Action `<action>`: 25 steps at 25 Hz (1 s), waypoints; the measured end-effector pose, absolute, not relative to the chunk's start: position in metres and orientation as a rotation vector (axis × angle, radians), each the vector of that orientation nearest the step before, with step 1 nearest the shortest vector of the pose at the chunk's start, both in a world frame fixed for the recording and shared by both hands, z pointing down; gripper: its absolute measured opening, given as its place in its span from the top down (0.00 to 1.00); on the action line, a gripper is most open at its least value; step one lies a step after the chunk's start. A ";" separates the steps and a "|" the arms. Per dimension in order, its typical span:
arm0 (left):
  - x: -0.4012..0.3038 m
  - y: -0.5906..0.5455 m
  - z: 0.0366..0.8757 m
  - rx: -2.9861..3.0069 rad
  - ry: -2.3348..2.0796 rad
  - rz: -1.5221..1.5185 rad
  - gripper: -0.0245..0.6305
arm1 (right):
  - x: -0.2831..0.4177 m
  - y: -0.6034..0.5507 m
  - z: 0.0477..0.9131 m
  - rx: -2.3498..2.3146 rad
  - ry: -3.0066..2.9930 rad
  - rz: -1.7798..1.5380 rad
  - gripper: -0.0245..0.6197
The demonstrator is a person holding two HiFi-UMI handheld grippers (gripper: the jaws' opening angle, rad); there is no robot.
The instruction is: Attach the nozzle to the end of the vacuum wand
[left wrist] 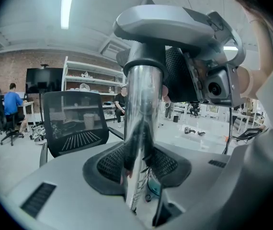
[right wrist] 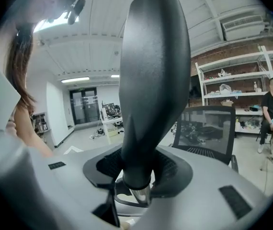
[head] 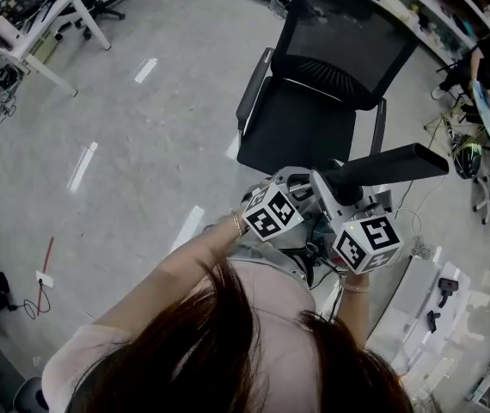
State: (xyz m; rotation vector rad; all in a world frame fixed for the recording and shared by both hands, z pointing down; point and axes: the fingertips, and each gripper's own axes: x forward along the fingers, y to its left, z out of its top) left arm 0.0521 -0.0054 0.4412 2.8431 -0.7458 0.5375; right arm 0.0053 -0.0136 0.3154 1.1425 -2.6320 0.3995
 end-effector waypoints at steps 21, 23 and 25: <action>0.053 -0.013 0.445 2.841 -0.785 0.582 0.73 | 0.005 -0.027 0.327 1.363 -2.401 0.343 0.69; 0.054 -0.013 0.446 2.842 -0.785 0.580 0.73 | 0.004 -0.026 0.333 1.370 -2.363 0.307 0.69; 0.055 -0.010 0.446 2.848 -0.772 0.568 0.73 | 0.005 -0.023 0.335 1.376 -2.380 0.310 0.69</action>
